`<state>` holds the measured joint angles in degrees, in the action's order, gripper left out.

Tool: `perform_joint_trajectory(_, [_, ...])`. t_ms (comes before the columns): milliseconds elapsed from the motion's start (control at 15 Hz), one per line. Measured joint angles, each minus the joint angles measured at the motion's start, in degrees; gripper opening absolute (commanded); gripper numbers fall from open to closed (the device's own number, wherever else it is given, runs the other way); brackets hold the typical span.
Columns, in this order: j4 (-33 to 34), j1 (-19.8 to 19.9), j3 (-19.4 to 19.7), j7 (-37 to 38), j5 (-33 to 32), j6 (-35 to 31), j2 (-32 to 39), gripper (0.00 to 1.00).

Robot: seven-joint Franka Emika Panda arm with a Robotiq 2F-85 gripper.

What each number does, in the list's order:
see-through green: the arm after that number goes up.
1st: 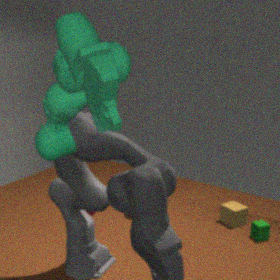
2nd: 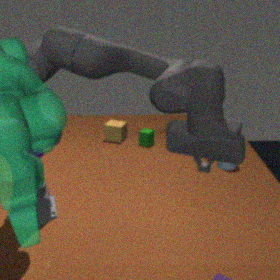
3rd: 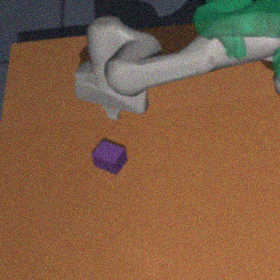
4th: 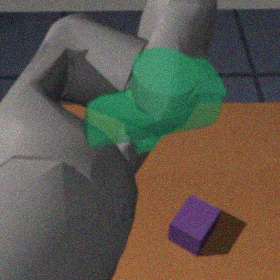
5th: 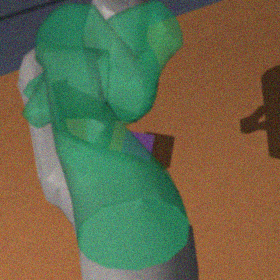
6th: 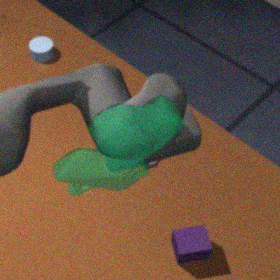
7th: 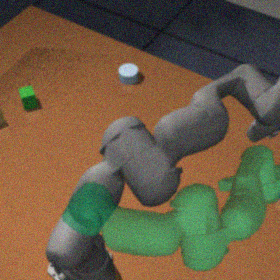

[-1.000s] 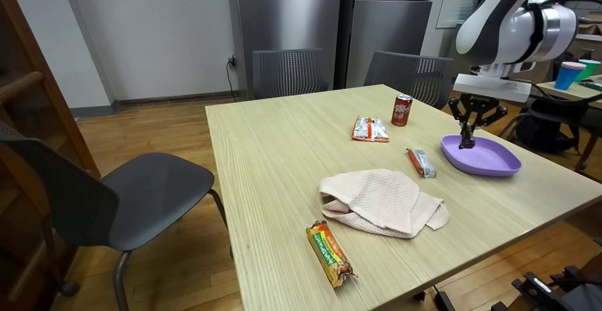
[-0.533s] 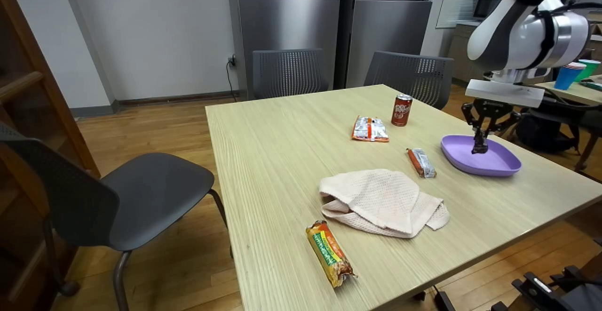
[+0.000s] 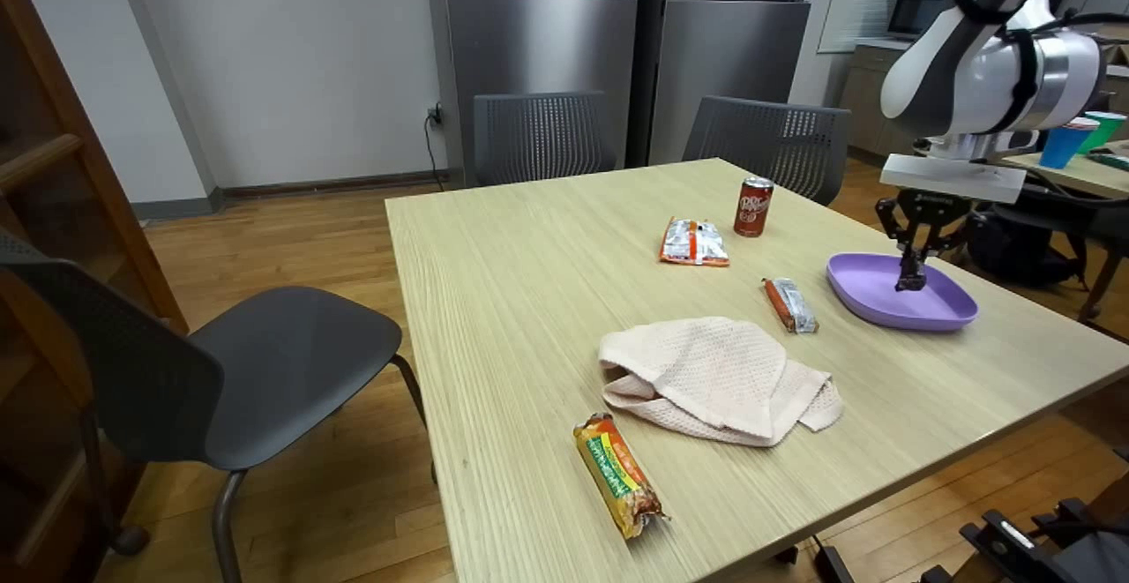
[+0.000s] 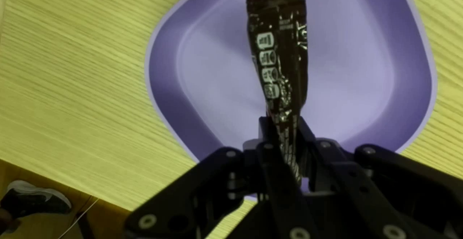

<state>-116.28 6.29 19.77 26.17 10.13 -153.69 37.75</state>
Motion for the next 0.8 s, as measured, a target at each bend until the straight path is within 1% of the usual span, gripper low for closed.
perform_joint_trajectory(533, [5.7,0.8,0.0,0.0,-0.1,3.4,4.7,0.04])
perform_joint_trajectory(800, [7.9,0.8,0.5,0.0,-2.2,4.9,6.3,0.04])
